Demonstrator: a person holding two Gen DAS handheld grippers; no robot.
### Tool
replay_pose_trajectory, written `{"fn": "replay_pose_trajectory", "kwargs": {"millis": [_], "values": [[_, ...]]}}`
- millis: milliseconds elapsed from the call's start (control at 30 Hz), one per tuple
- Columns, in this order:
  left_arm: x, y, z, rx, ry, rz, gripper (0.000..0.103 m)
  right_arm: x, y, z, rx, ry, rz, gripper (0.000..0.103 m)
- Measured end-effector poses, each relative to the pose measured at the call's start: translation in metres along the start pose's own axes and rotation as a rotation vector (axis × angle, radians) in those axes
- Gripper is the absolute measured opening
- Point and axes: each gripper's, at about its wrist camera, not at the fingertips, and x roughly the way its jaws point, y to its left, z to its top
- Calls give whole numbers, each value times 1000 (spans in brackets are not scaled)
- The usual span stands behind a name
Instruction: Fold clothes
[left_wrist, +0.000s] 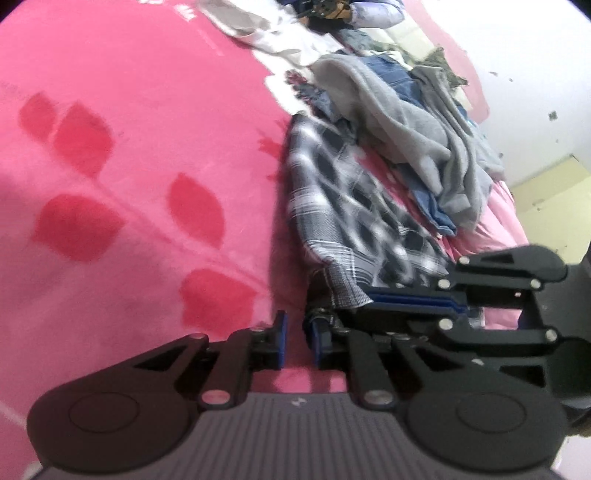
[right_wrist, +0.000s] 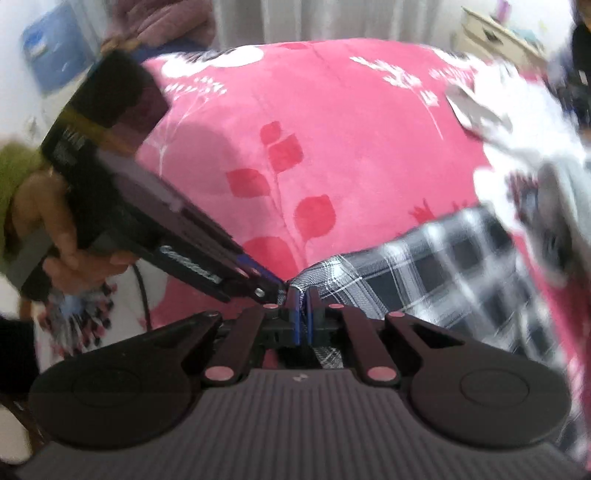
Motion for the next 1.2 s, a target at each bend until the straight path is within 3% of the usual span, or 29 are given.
{"fn": "replay_pose_trajectory", "kwargs": {"millis": [133,333,433,500,567,600,700,833,1000,1033,1133,1200], "values": [[-10,7,-4,-33,26,21,17,14,20,-13,-60,34,-17,3],[-31,27,4,-132,-17,55,22,25,34,-20,-23,14,-49,7],[-27,27,15,-133,-19,16,33,25,51,-24,-18,14,7,7],[-18,23,21,-115,5,-18,38,23,65,-28,-42,25,6,7],[-6,16,25,-91,22,-37,38,13,66,-33,25,30,-10,8],[-1,14,26,-82,33,-41,37,5,60,-39,99,40,-30,8],[14,5,24,-27,88,0,9,-17,38,-61,332,73,-95,13],[12,-7,17,63,108,46,8,-50,6,-107,655,96,-189,13],[10,-2,16,70,124,97,6,-87,-27,-159,978,59,-303,16],[10,-1,16,77,126,112,4,-90,-34,-160,976,38,-327,17],[9,2,18,109,123,173,1,-86,-51,-142,826,-25,-370,17],[6,5,19,94,122,175,0,-80,-60,-128,724,-65,-387,18]]}}
